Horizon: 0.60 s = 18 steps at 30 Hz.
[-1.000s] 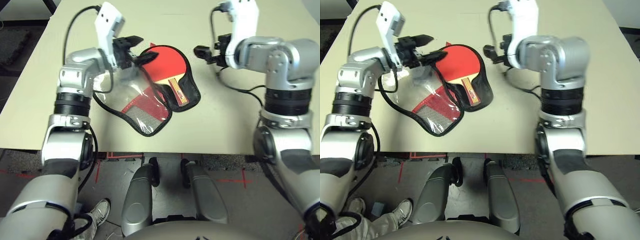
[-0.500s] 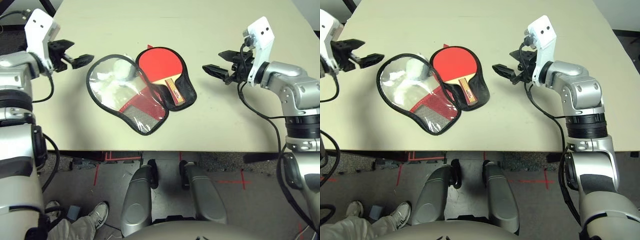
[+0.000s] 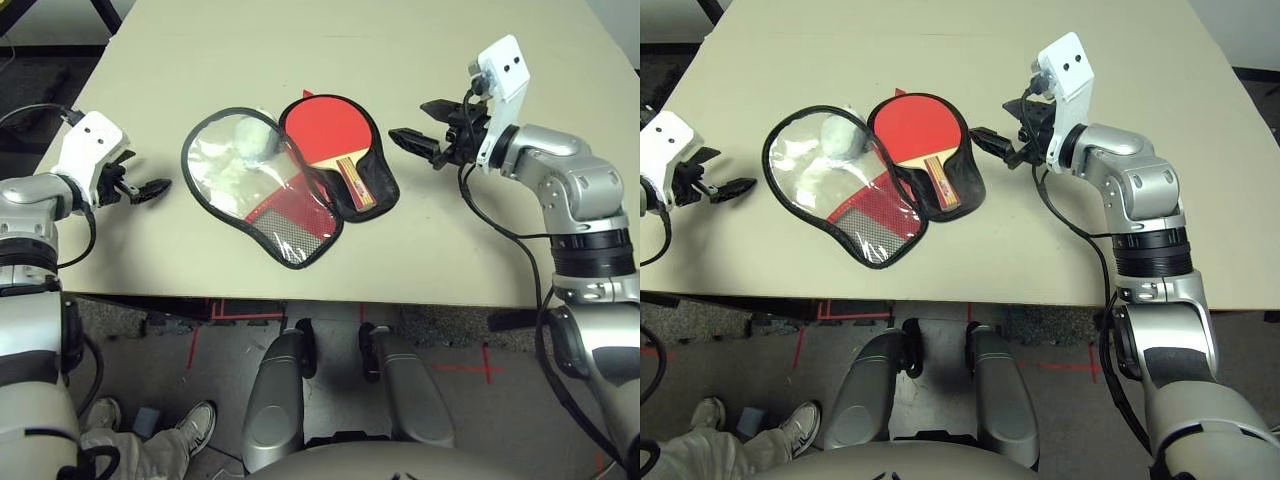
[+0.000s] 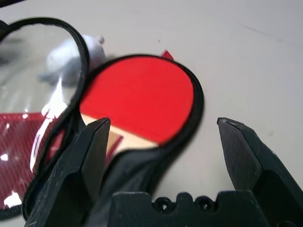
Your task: Store the ping-pong paddle in its case and zip it.
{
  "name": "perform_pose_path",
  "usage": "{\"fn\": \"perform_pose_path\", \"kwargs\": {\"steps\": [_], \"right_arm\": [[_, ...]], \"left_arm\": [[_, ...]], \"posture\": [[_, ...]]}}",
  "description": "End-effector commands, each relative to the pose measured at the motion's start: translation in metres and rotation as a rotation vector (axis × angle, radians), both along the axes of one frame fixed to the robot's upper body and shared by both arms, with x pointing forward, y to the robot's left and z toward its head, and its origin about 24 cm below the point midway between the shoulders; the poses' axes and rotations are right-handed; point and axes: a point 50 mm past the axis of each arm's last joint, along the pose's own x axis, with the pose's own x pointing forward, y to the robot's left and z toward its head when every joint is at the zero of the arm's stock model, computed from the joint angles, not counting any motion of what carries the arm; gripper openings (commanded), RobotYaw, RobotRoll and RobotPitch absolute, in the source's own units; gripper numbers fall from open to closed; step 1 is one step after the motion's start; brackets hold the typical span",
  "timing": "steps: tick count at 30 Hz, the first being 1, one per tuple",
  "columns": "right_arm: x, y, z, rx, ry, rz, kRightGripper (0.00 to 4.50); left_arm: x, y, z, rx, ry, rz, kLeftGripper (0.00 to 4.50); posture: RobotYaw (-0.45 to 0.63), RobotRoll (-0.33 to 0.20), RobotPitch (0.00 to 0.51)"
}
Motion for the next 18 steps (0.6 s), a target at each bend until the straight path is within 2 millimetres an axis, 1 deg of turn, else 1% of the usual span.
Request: {"fn": "perform_pose_path", "kwargs": {"steps": [1, 3, 5, 9, 11, 13, 15, 18], "right_arm": [[-0.003, 0.0, 0.008, 0.001, -0.028, -0.02, 4.48], [-0.004, -0.002, 0.01, 0.002, -0.033, -0.037, 4.48], [-0.004, -0.005, 0.011, 0.009, -0.032, -0.064, 4.48], [-0.002, -0.016, 0.013, 0.014, -0.024, -0.138, 4.48], [-0.001, -0.022, 0.015, 0.015, -0.023, -0.175, 4.48], [0.003, -0.036, 0.022, 0.018, -0.03, -0.253, 4.48], [0.007, -0.048, 0.029, 0.033, -0.026, -0.326, 4.48], [0.011, -0.068, 0.04, 0.101, 0.021, -0.434, 4.48]], "left_arm": [[0.009, -0.043, -0.025, -0.035, 0.122, -0.19, 4.5], [0.016, -0.064, -0.021, -0.071, 0.128, -0.268, 4.5], [0.023, -0.086, -0.012, -0.127, 0.127, -0.333, 4.5], [0.033, -0.127, 0.012, -0.242, 0.127, -0.446, 4.5], [0.035, -0.144, 0.023, -0.293, 0.134, -0.484, 4.5], [0.037, -0.165, 0.036, -0.352, 0.124, -0.53, 4.5], [0.039, -0.182, 0.047, -0.396, 0.113, -0.564, 4.5], [0.041, -0.204, 0.055, -0.42, 0.091, -0.608, 4.5]], "posture": [[0.02, 0.0, 0.26], [0.01, 0.0, 0.26], [0.0, 0.0, 0.262], [0.0, 0.0, 0.264], [0.0, 0.0, 0.263], [-0.01, 0.0, 0.262], [-0.01, 0.0, 0.26], [-0.01, 0.0, 0.26]]}}
